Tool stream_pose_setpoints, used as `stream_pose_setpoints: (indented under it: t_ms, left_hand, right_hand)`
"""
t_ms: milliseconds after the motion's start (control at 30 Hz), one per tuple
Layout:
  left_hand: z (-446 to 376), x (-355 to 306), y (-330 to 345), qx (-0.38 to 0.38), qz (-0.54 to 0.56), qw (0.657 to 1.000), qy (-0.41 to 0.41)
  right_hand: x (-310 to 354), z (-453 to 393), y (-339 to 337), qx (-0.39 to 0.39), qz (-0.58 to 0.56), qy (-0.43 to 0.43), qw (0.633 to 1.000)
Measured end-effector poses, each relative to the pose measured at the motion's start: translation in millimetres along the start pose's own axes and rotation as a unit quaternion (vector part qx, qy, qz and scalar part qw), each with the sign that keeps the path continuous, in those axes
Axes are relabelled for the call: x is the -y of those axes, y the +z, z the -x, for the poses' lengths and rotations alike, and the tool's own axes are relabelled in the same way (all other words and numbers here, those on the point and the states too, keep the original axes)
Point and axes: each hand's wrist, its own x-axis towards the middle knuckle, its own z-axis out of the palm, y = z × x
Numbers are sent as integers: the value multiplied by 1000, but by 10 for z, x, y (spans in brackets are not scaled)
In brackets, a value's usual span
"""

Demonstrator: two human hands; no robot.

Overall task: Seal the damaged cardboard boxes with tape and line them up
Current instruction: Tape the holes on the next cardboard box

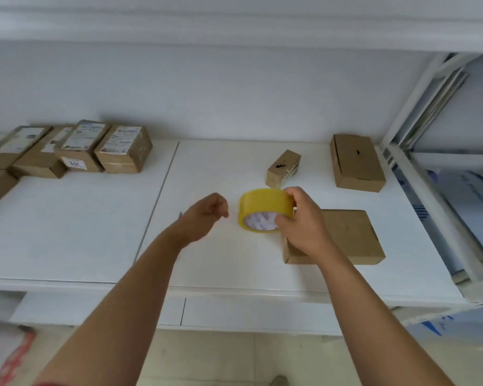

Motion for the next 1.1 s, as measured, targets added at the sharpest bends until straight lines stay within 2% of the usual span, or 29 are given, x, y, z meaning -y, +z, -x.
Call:
stream_pose_setpoints:
  t_ms: [100, 300, 400, 533, 700, 967, 1100]
  left_hand:
    - [-195, -457, -113, 7, -3, 1000, 21]
    - [-436, -890, 345, 143, 89, 984, -64]
    - [-568, -1004, 722, 159, 110, 977, -95]
    - [-705, -1148, 1167, 148, 163, 964, -151]
    - [-730, -1212, 1486, 102, 140, 969, -175]
    - [-578, -1202, 1638, 38, 160, 961, -223]
    - [-525, -1127, 1633, -9, 100, 967, -236]
  right_hand:
    - [-46, -58, -349, -54, -5, -4, 999]
    - [-467, 120, -1070, -104, 7, 26, 994]
    - [-733, 288, -1359, -123, -3, 27, 992]
    - [-1066, 376, -1641, -91, 30, 36, 995]
    - [-1319, 320, -1809, -31, 97, 41, 994]
    - [-1433, -108, -1921, 57, 200, -3, 978]
    - [-1454, -257, -1896, 99, 254, -8, 962]
